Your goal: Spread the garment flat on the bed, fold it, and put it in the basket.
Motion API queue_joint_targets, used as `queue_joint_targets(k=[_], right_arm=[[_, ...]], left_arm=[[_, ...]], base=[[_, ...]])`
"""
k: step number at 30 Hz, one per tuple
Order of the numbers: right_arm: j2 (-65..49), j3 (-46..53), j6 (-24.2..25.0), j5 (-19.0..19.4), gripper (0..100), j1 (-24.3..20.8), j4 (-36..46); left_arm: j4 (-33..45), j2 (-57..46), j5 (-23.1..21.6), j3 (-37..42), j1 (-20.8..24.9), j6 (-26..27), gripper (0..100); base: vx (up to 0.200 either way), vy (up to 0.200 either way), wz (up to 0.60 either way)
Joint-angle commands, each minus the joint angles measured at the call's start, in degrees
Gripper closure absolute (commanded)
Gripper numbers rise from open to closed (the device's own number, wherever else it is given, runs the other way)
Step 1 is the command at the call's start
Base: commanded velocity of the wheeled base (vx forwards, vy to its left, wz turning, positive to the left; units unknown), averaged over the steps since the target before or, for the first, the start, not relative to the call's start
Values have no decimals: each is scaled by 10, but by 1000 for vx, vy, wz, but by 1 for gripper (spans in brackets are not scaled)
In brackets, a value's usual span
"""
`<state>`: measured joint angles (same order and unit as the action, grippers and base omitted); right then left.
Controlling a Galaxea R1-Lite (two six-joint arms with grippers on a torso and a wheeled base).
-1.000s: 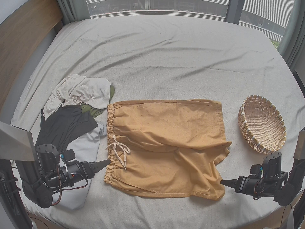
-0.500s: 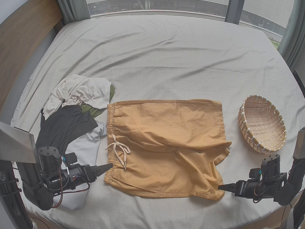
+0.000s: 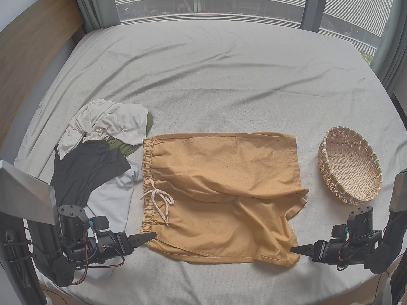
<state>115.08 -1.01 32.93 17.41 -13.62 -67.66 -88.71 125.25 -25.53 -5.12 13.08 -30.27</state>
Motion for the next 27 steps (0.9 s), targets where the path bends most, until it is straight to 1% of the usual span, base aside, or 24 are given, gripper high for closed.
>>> queue_joint_targets(k=[1,12,13,24,27], right_arm=[[1,10,0,0,0,0,0],[1,10,-1,-1,0,0,-1],[1,10,-1,-1,0,0,-1],[1,10,-1,1,0,-3,5],[1,10,1,1,0,-20,7]], left_arm=[[-1,25,3,-7,0,4,0],[-1,47,3,-34,4,0,0],[-1,51,3,-35,4,1,100],[-1,57,4,-40,5,7,100],[-1,47,5,-37,-6,7,100]], base=[[0,0,0],[0,0,0],[0,0,0],[0,0,0],[0,0,0]])
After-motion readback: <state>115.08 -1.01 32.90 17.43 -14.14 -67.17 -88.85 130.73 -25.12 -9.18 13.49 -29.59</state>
